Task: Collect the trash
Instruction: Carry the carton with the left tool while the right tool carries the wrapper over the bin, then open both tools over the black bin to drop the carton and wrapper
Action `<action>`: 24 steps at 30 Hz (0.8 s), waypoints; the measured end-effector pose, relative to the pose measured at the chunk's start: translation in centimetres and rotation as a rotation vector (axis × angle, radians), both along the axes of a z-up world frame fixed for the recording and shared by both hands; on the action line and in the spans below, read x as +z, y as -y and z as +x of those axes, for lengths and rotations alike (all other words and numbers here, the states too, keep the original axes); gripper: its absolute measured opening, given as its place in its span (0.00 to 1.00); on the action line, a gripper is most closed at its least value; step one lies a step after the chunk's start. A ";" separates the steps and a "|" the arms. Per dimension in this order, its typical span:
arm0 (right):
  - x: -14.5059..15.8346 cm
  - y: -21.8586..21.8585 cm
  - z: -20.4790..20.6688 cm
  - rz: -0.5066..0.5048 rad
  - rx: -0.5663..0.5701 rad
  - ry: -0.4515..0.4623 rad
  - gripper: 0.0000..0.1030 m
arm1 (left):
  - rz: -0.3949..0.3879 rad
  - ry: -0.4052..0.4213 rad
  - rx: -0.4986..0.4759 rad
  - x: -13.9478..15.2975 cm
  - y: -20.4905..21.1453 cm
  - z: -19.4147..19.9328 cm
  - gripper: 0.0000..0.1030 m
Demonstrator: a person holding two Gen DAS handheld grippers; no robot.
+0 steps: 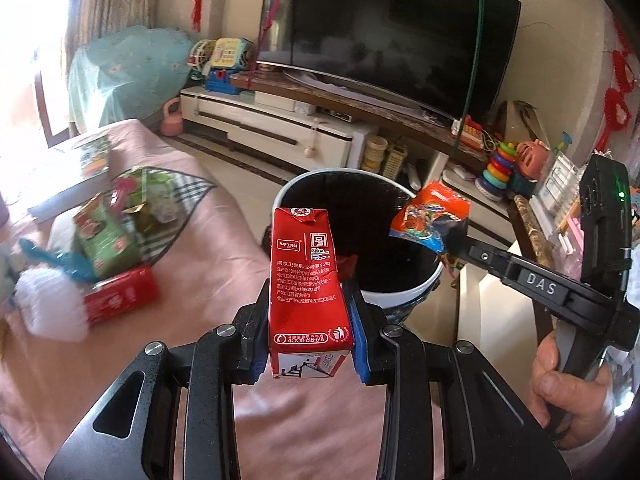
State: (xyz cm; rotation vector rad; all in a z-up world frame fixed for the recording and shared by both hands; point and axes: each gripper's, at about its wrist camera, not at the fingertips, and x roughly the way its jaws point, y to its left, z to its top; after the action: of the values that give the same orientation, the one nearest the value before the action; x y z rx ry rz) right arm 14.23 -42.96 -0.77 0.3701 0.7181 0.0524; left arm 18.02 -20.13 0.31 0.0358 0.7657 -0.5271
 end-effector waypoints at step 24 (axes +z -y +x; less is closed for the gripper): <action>-0.8 2.9 4.9 -0.036 -0.022 -0.078 0.08 | 0.037 -0.062 -0.067 -1.4 5.8 5.9 0.30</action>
State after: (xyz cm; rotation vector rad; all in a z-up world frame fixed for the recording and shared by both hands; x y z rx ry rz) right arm 19.17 -45.86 -1.56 0.3467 0.7910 0.0043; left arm 23.93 -25.93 -1.06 0.0803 0.8376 -0.5800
